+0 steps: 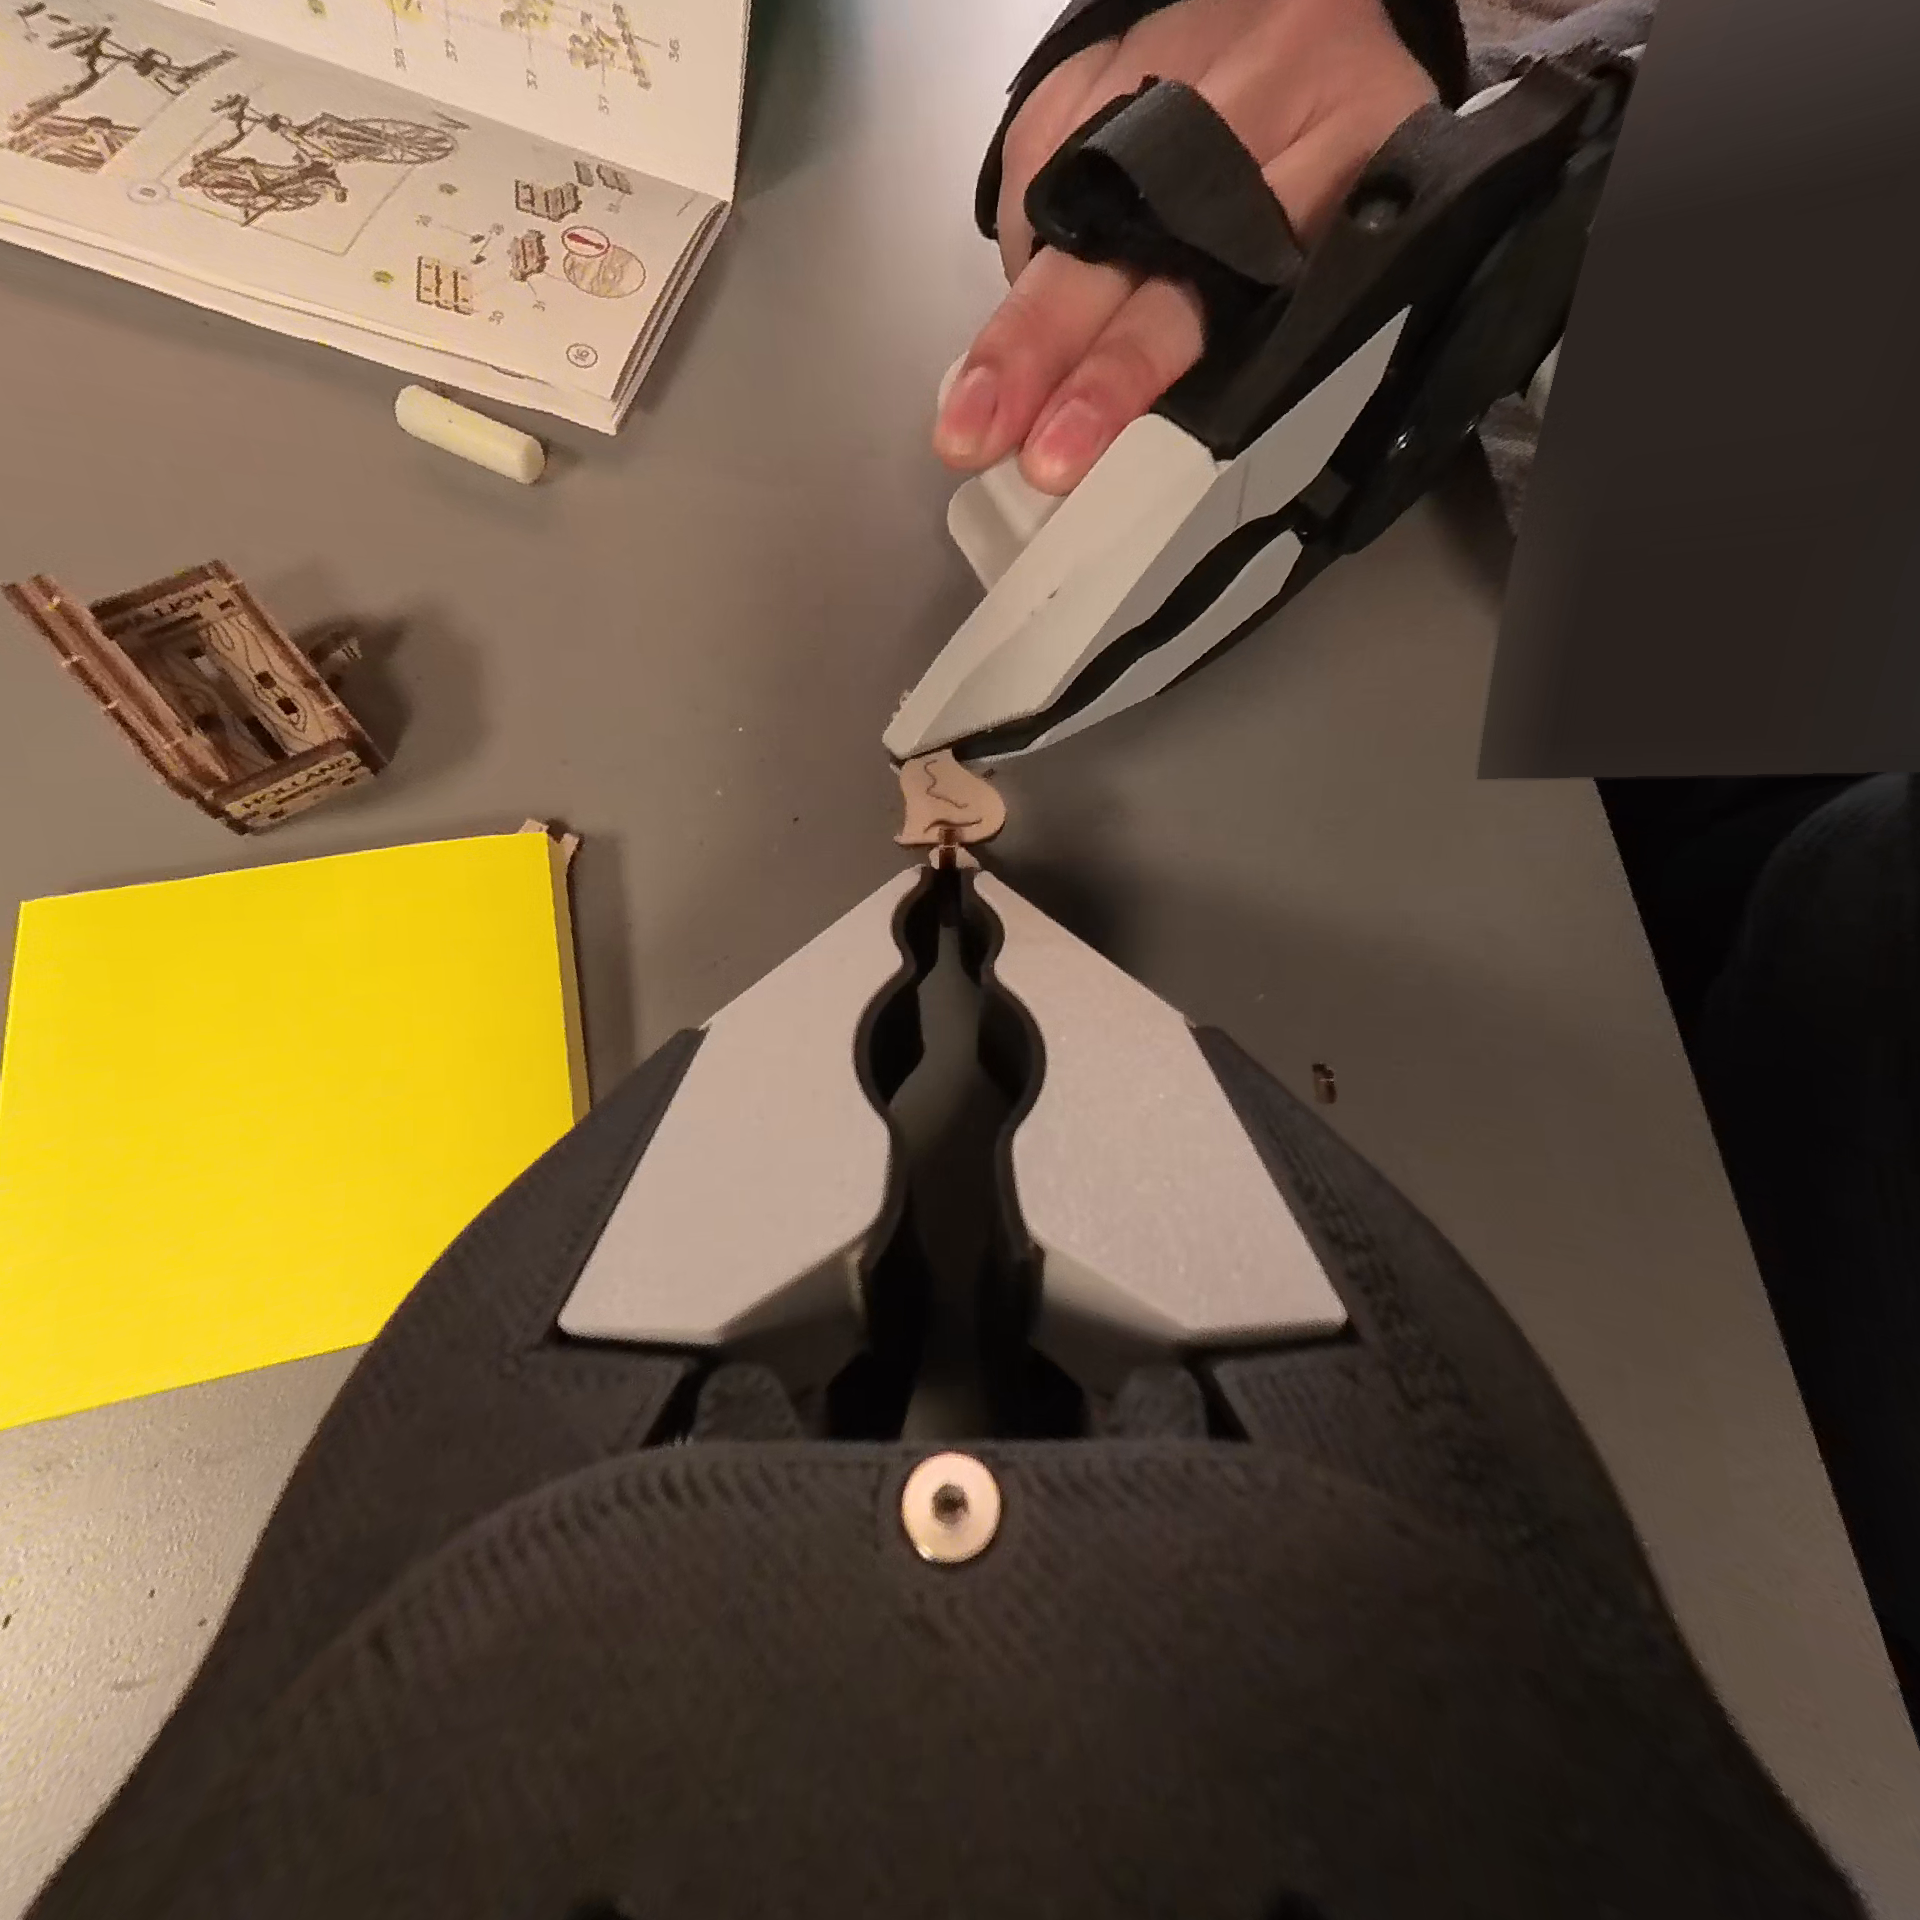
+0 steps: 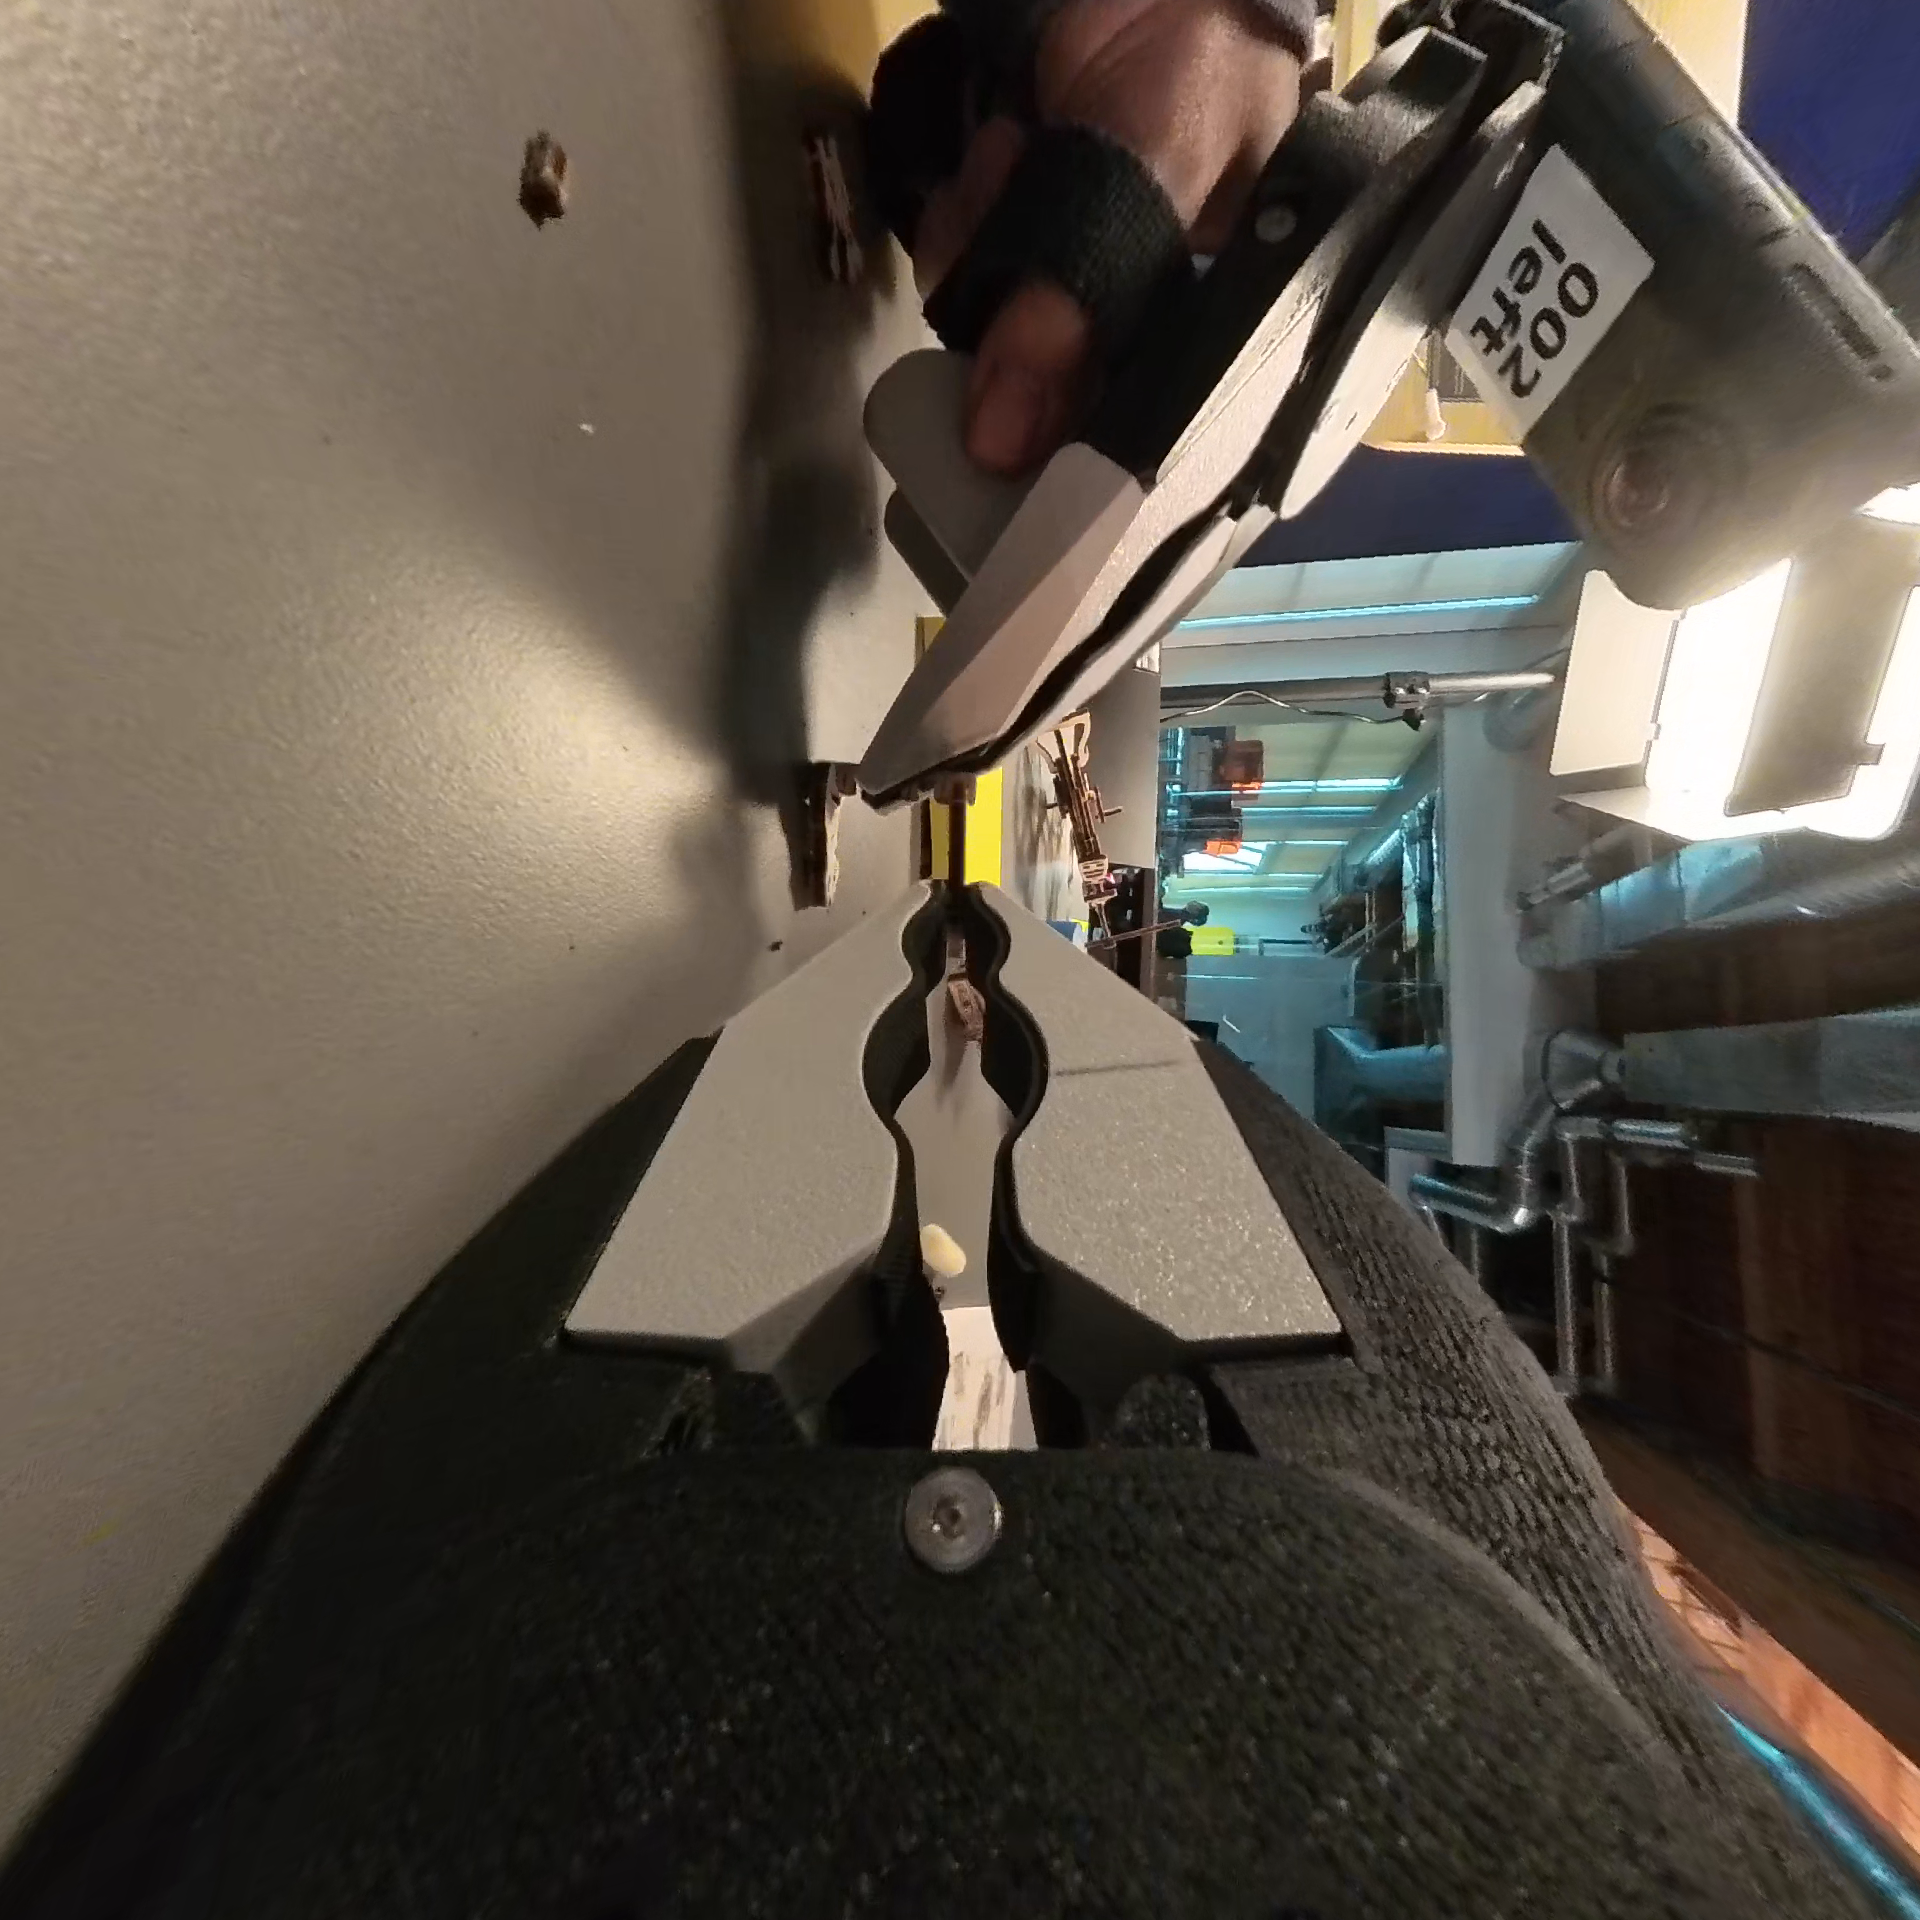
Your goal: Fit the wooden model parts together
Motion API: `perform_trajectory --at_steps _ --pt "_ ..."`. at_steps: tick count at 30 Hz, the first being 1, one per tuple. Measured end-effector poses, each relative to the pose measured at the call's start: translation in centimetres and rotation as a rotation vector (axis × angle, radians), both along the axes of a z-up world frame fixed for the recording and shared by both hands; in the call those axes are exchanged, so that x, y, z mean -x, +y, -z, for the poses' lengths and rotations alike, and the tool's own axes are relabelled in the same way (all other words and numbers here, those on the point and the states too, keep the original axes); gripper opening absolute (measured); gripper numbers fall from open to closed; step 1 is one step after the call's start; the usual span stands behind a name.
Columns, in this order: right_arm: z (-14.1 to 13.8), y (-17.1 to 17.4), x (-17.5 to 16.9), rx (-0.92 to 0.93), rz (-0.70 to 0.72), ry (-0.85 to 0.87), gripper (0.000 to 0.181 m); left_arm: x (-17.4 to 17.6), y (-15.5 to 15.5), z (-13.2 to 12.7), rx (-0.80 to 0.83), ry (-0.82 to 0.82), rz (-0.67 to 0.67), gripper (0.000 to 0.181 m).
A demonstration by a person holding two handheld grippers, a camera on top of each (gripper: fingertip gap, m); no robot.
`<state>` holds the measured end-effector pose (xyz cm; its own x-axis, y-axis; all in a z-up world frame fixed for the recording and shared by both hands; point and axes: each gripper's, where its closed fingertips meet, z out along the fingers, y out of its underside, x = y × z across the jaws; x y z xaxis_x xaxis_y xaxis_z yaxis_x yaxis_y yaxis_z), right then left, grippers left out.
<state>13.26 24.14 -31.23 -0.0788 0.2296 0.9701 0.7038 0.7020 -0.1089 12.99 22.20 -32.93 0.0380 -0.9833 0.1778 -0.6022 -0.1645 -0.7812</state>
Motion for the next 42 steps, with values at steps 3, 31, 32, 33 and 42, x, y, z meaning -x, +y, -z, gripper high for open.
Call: perform_trajectory --at_steps 3,31,32,33,42 --pt "0.0 0.0 0.1 -0.013 -0.003 -0.008 0.0 0.0 0.0 0.0 -0.005 0.005 0.001 0.001" --pt "-0.1 -0.1 0.3 -0.046 -0.033 -0.027 0.0 1.3 0.1 -2.0 -0.041 -0.092 0.006 0.011" --pt "-0.2 -0.1 0.4 -0.046 -0.033 -0.027 0.0 1.2 0.0 -2.2 -0.052 -0.101 0.007 0.009" --pt "-0.2 -0.1 0.3 -0.047 -0.033 -0.026 0.001 1.0 -0.1 -2.2 -0.059 -0.107 0.007 0.008" --pt "-0.2 0.0 0.3 -0.037 -0.029 -0.02 0.0 0.7 0.0 -1.8 -0.059 -0.083 -0.017 0.001"
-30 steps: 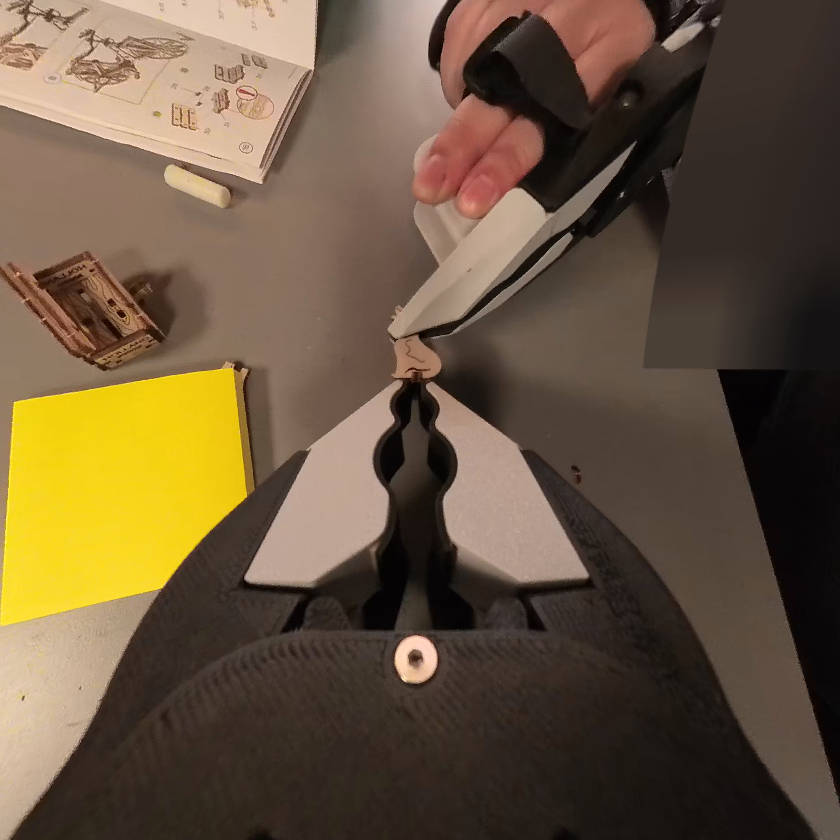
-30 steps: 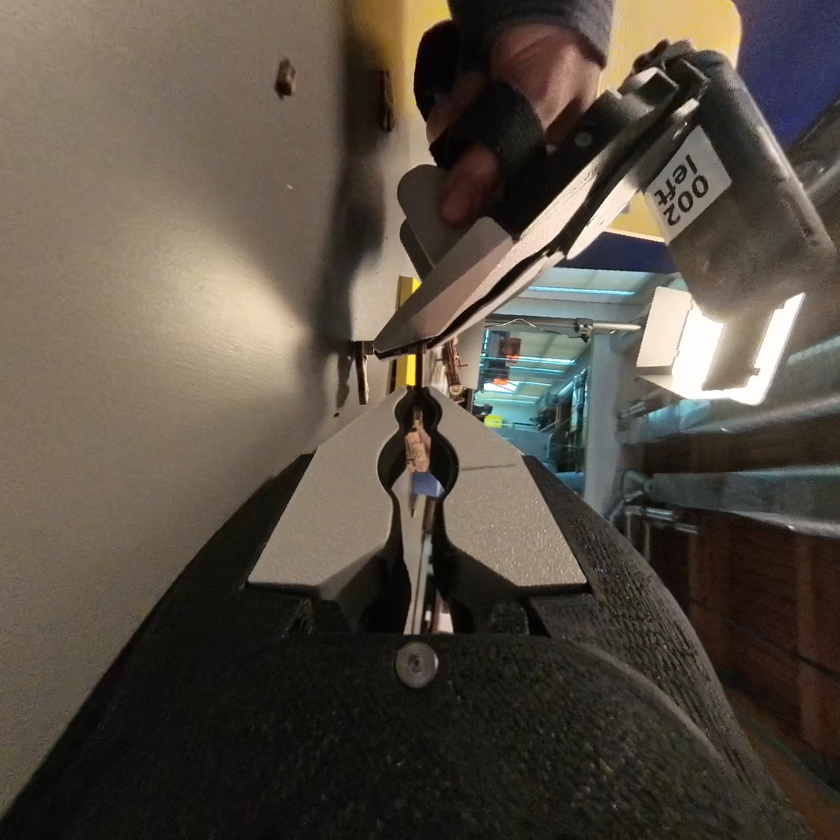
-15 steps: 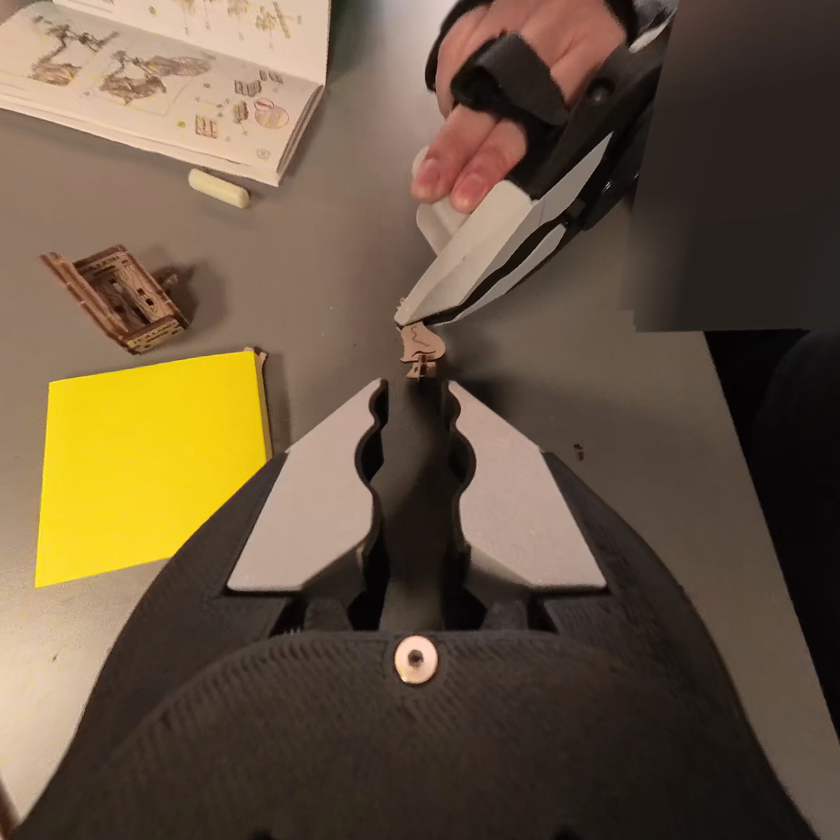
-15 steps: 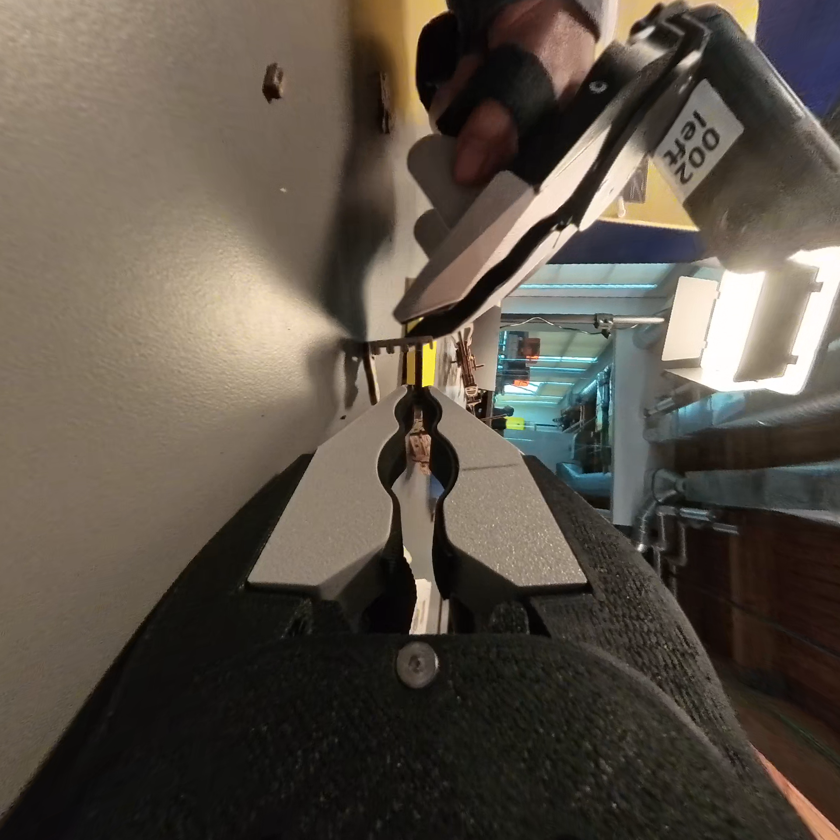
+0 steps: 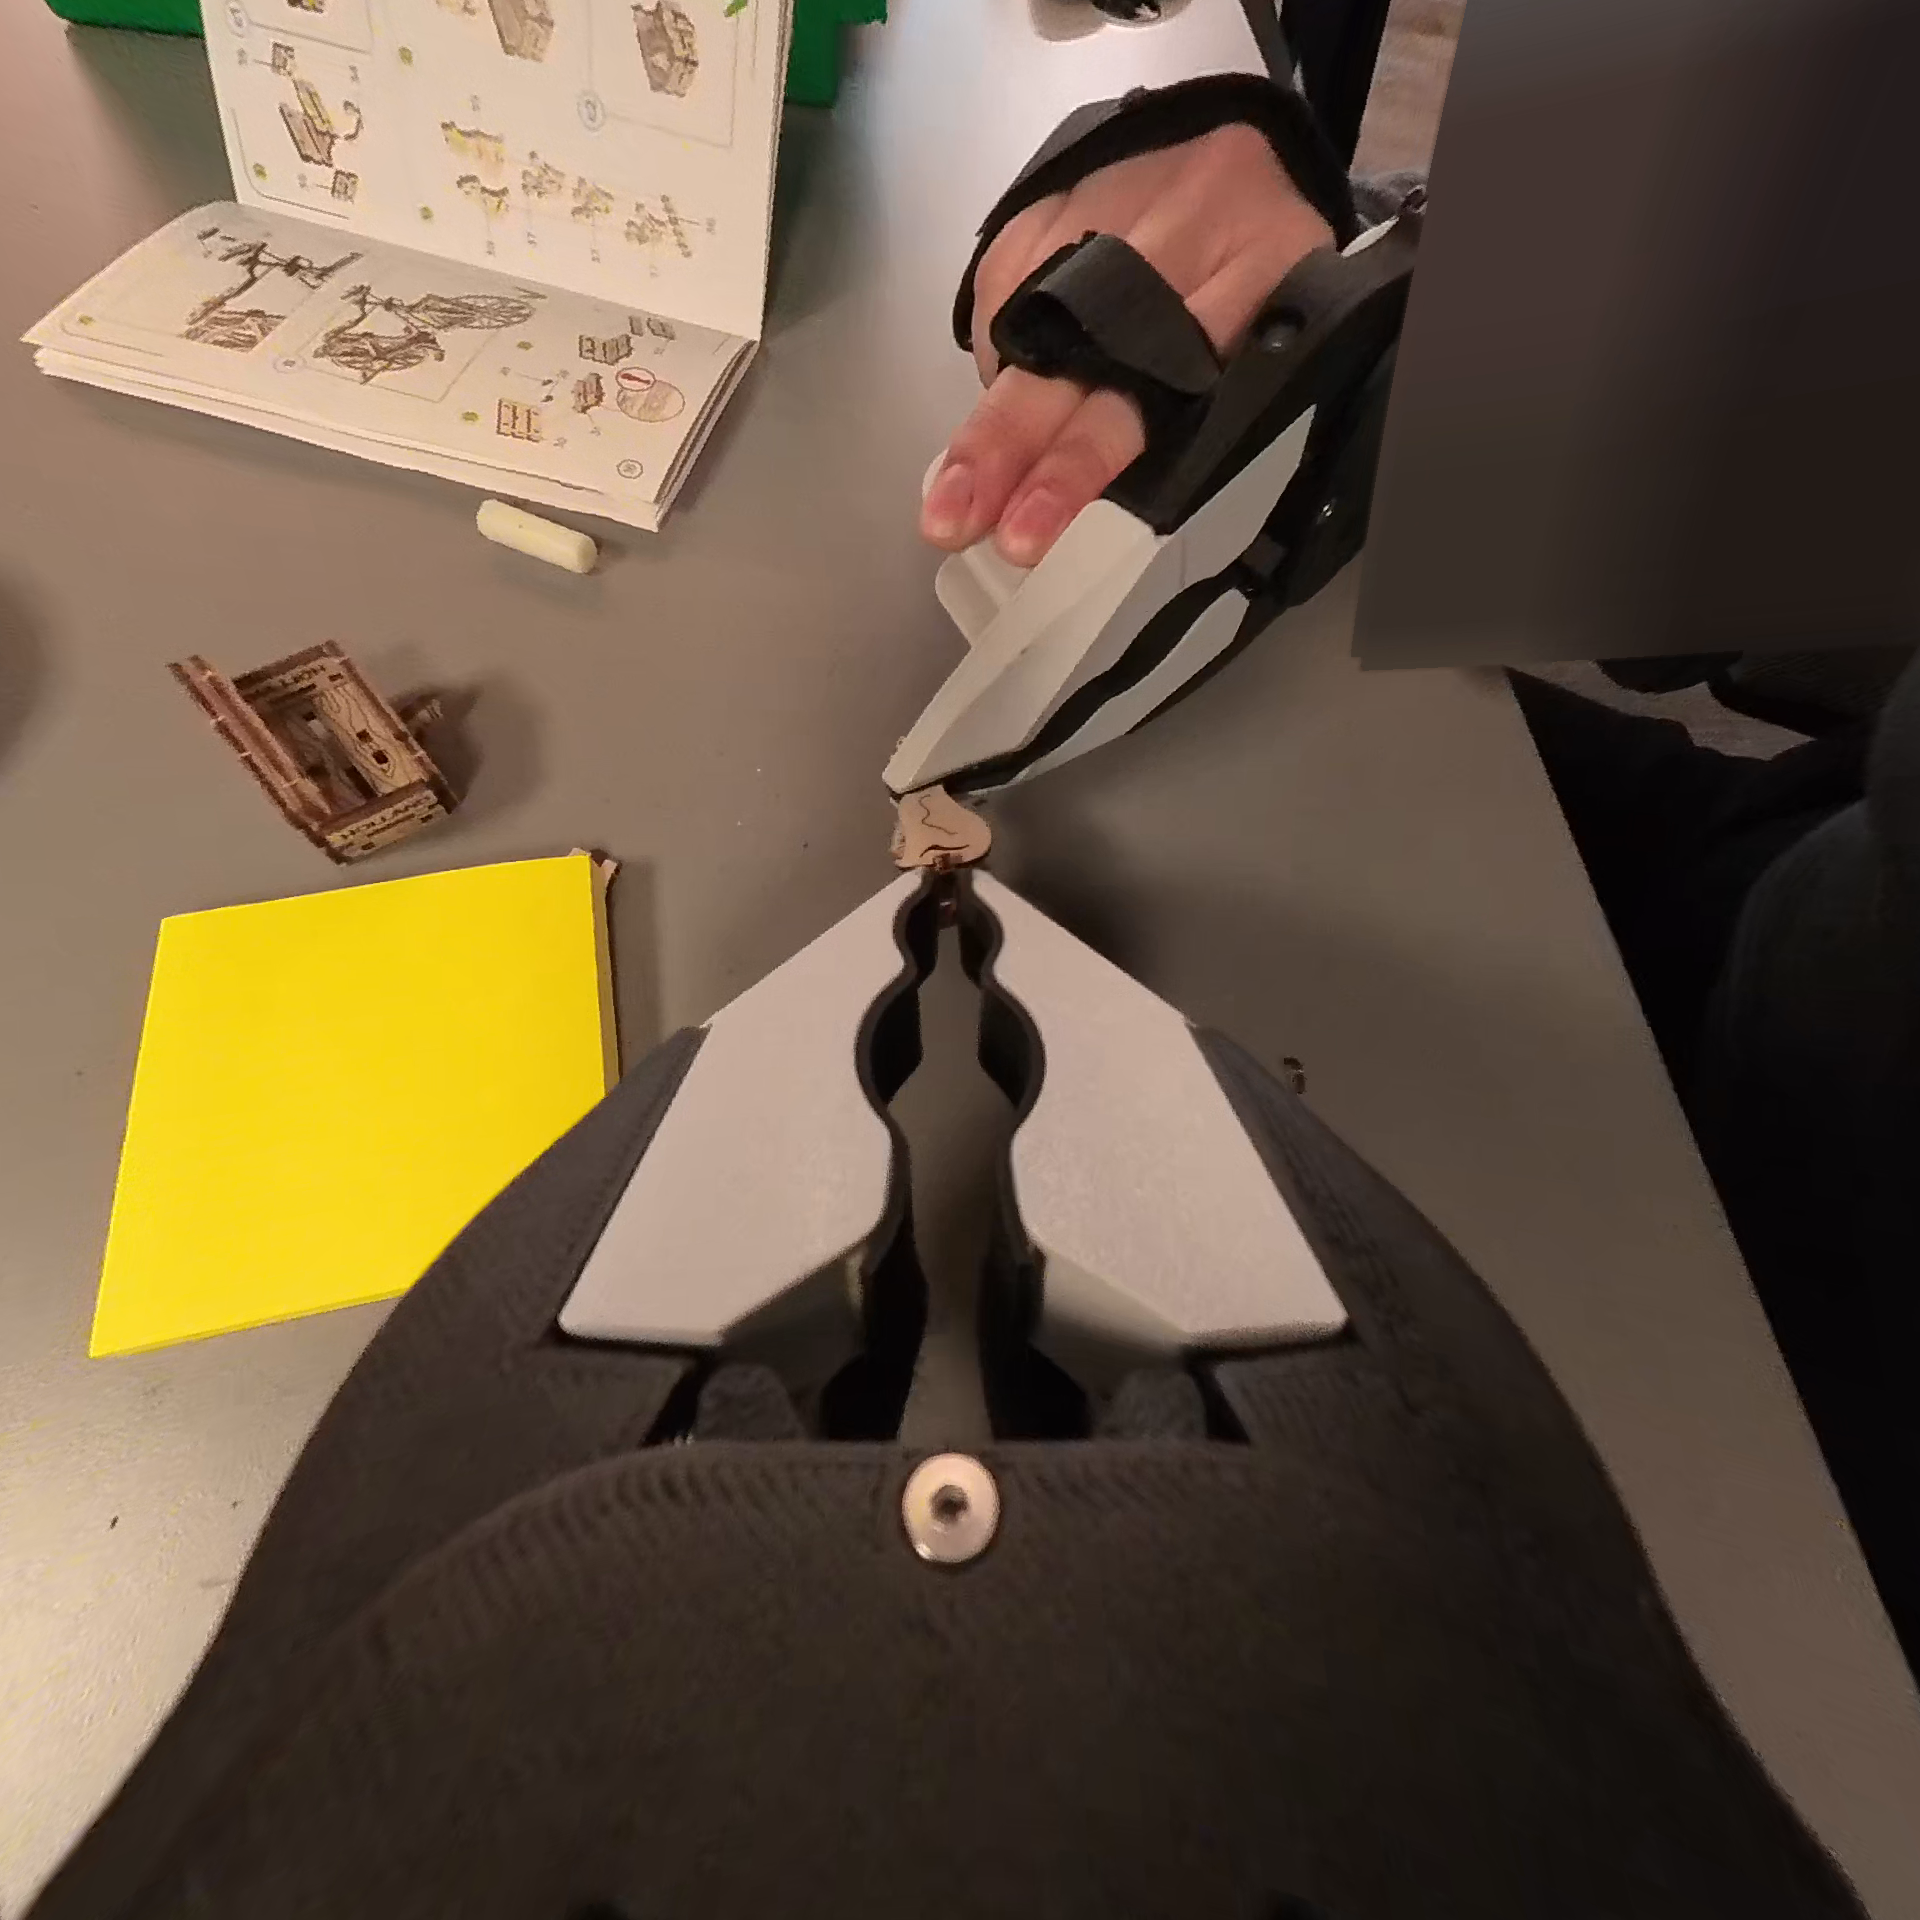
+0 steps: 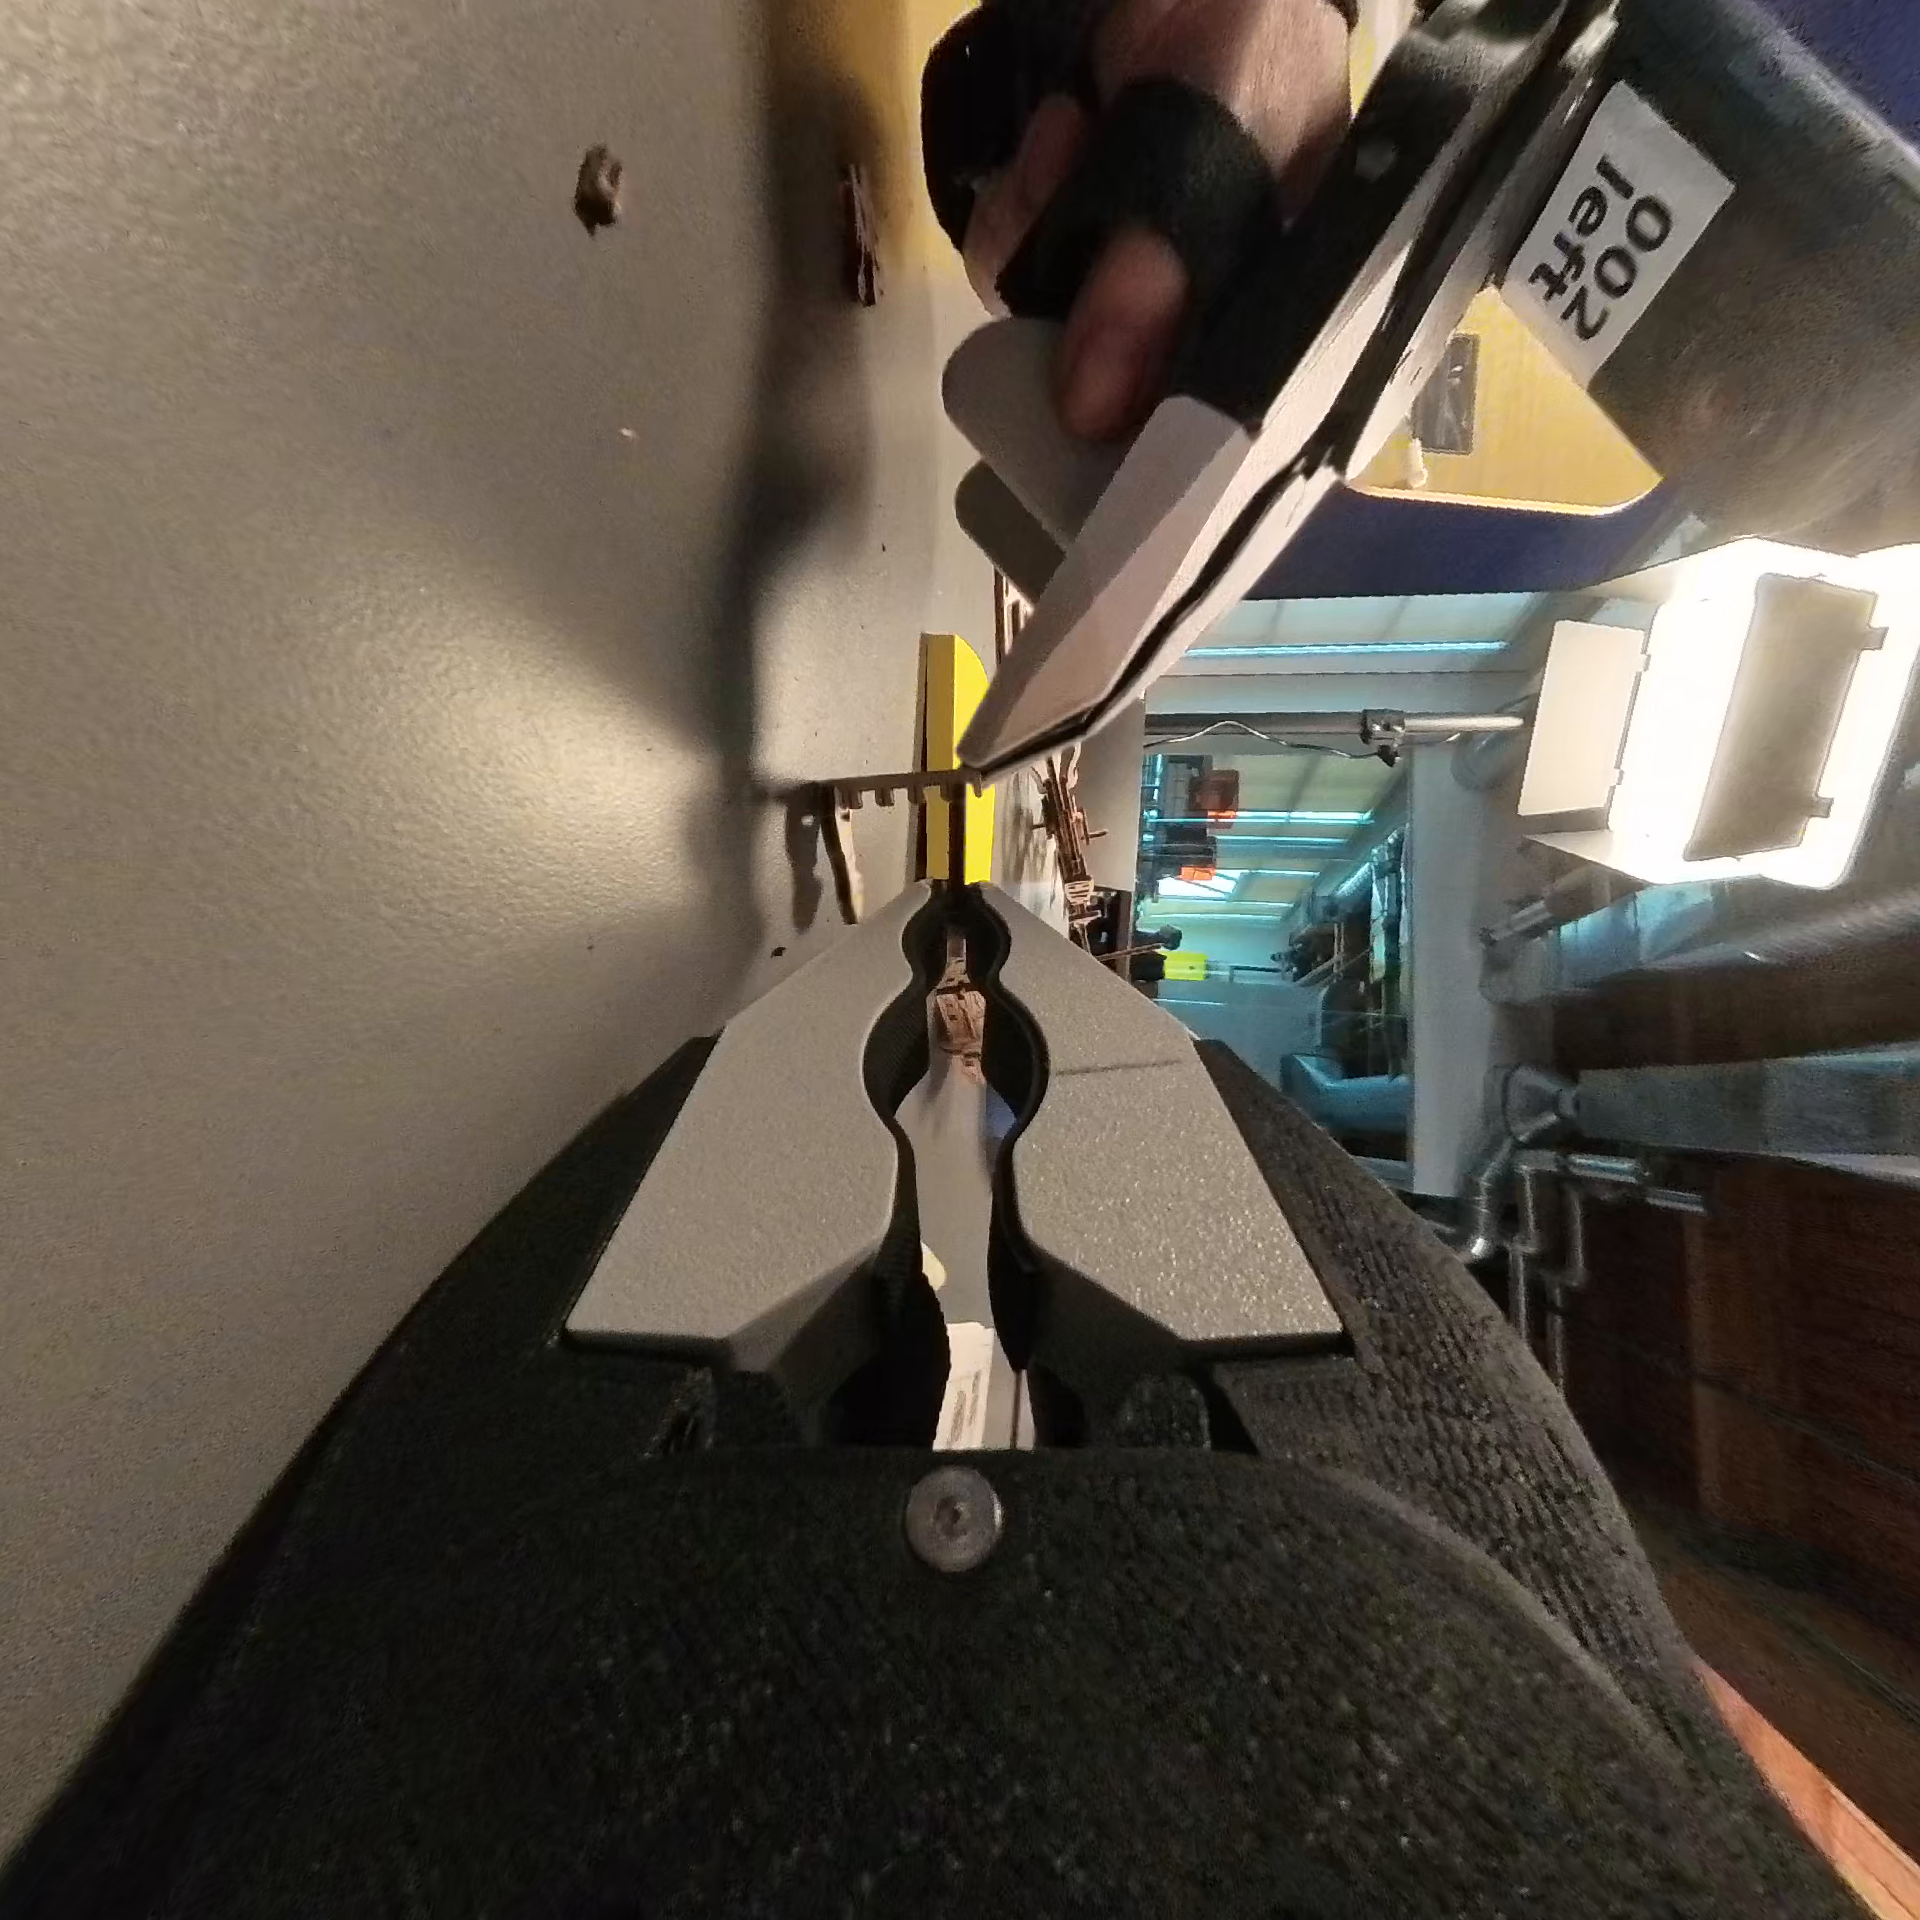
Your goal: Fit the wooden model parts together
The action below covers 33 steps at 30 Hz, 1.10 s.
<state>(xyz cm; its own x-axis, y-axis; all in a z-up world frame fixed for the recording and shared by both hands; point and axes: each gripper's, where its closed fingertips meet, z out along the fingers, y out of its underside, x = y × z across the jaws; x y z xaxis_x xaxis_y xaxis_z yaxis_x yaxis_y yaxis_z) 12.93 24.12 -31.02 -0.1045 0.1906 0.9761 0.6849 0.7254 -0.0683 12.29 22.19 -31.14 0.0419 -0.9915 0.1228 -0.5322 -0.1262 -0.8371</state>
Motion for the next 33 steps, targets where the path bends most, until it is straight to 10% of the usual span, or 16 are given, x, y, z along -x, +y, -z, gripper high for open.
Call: perform_trajectory --at_steps 33 --pt "0.05 -0.05 -0.07 0.017 0.005 0.009 0.001 -0.04 0.05 0.11 0.04 -0.012 0.003 0.0"
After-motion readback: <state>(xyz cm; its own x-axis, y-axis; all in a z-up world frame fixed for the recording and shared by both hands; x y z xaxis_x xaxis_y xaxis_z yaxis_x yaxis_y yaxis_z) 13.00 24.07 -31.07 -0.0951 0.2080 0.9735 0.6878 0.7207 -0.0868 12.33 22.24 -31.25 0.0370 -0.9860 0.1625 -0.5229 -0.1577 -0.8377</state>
